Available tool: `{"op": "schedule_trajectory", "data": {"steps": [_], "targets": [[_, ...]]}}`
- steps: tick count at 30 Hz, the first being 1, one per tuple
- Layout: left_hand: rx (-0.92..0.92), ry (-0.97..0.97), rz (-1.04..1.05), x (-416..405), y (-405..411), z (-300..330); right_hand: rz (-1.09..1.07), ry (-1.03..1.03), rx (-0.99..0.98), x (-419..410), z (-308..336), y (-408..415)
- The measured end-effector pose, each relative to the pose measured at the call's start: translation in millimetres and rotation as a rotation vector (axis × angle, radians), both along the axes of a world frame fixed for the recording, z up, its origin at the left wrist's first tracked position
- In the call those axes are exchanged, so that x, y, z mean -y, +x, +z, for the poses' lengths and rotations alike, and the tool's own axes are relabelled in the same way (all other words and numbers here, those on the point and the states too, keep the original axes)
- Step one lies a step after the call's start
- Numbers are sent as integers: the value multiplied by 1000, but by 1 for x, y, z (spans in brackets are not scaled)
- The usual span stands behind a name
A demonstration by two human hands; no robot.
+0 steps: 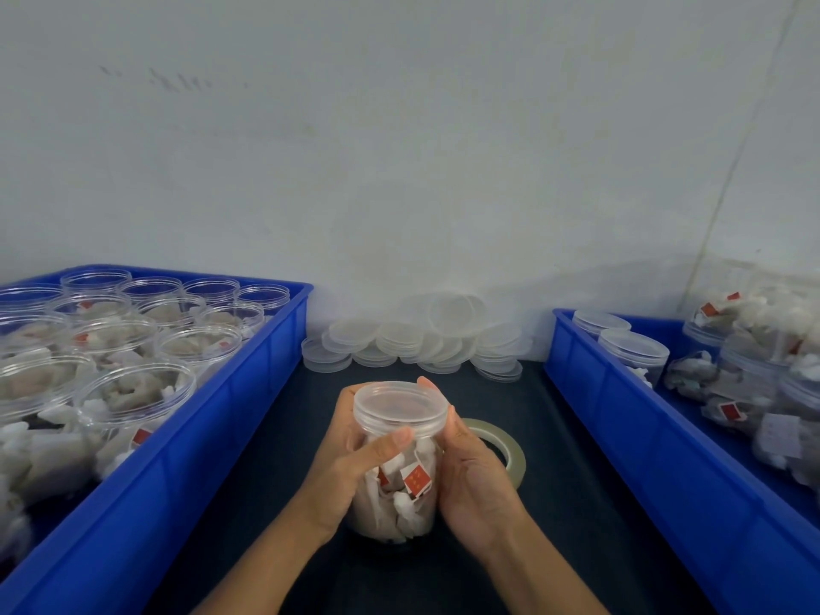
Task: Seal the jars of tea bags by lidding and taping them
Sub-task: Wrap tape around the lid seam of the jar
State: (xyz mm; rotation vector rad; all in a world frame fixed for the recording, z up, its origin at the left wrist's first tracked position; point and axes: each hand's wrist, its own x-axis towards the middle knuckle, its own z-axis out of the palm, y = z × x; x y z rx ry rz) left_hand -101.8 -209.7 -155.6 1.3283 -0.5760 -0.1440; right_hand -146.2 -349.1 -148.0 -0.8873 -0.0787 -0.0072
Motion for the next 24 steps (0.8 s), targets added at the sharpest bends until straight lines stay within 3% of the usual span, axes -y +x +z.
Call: {"op": "schedule_trajectory", "data": {"steps": [17, 24], "targets": [[-20, -40, -6, 0, 2, -4, -29, -76, 11, -1, -5, 2], [60, 90, 59, 4, 2, -1, -68, -74, 12, -2, -4, -2]]}}
